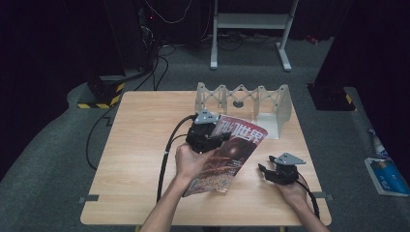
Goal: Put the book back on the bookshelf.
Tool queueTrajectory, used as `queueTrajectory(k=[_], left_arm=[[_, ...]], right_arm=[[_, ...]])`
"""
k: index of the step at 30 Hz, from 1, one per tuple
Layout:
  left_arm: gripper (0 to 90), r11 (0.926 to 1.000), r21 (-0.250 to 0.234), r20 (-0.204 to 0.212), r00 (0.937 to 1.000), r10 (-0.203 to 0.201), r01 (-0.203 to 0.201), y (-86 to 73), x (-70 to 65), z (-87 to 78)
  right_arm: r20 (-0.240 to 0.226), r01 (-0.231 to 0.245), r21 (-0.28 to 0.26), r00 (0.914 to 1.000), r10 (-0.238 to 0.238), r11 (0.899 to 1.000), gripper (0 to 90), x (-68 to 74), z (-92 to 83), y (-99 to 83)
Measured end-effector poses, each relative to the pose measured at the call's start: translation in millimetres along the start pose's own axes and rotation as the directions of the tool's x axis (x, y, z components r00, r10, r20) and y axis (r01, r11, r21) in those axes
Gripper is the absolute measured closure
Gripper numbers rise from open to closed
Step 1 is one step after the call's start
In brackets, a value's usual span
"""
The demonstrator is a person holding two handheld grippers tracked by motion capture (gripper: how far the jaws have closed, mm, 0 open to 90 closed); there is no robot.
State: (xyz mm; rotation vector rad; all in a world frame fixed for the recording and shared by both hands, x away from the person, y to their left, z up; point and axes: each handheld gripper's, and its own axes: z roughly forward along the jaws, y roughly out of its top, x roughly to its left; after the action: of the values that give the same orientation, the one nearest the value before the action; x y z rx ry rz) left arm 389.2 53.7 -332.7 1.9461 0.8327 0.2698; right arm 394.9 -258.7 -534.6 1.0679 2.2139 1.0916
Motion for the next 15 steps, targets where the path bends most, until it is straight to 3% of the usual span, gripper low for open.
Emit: queueTrajectory(k=[7, 15], left_arm=[[83.3, 0.9985, 0.032, -0.015, 0.9989, 0.045, -0.044, 14.7, -6.6, 6.1], [83.2, 0.9967, 0.055, -0.028, 0.9977, 0.062, -0.061, 28.0, -9.5, 11.3]], right_arm=[[0.001, 0.000, 0.001, 1.0000, 0.000, 1.000, 39.7, 0.2, -0.3, -0.1], [0.002, 0.002, -0.001, 1.0000, -0.002, 1.000, 39.7, 0.1, -0.2, -0.1]])
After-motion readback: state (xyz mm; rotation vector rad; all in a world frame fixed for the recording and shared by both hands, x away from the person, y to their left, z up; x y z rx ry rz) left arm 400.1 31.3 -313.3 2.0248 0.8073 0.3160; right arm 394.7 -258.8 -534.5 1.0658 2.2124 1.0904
